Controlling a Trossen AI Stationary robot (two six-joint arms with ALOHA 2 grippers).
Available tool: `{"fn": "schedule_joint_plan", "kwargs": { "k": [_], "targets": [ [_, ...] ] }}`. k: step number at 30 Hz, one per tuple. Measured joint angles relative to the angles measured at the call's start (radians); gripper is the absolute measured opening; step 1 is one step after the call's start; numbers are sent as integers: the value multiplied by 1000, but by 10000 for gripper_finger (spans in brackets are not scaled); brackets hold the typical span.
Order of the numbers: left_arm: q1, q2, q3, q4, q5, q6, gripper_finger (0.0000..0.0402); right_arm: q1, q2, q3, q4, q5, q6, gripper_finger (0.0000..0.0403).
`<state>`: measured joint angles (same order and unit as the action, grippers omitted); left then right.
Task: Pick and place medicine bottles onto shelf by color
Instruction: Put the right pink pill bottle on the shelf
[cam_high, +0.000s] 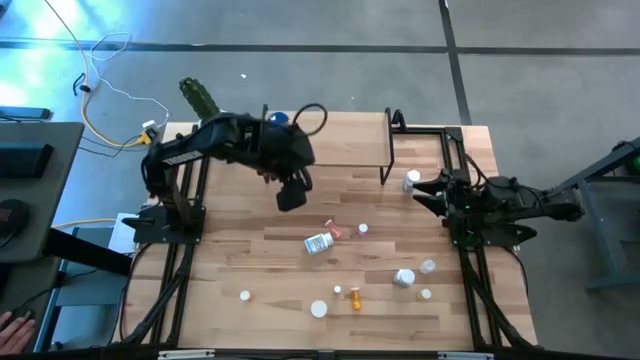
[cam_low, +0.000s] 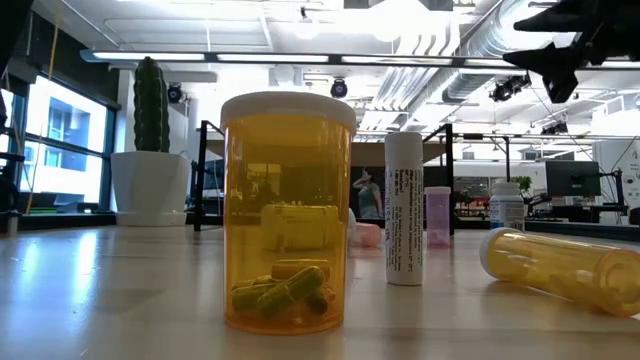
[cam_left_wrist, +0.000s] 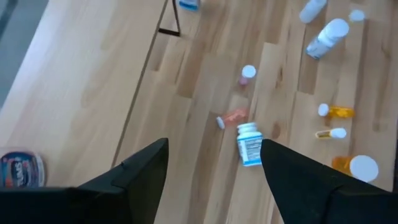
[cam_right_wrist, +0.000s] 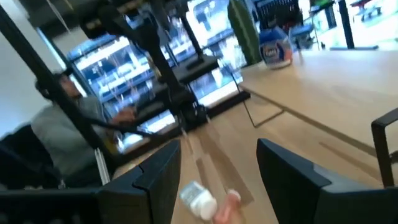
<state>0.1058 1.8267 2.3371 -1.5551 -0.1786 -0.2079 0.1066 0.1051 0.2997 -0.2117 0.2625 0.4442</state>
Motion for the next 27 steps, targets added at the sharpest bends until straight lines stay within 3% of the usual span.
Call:
{"fn": "schedule_joint_plan", "kwargs": {
  "k": [13, 27],
  "targets": [
    [-190, 0, 0, -16, -162, -134, 203, 0, 210, 182, -143, -32, 0, 201],
    [-296, -43, -21, -14, -260, -192, 155, 0, 248, 223, -161, -32, 0, 201]
  ]
}}
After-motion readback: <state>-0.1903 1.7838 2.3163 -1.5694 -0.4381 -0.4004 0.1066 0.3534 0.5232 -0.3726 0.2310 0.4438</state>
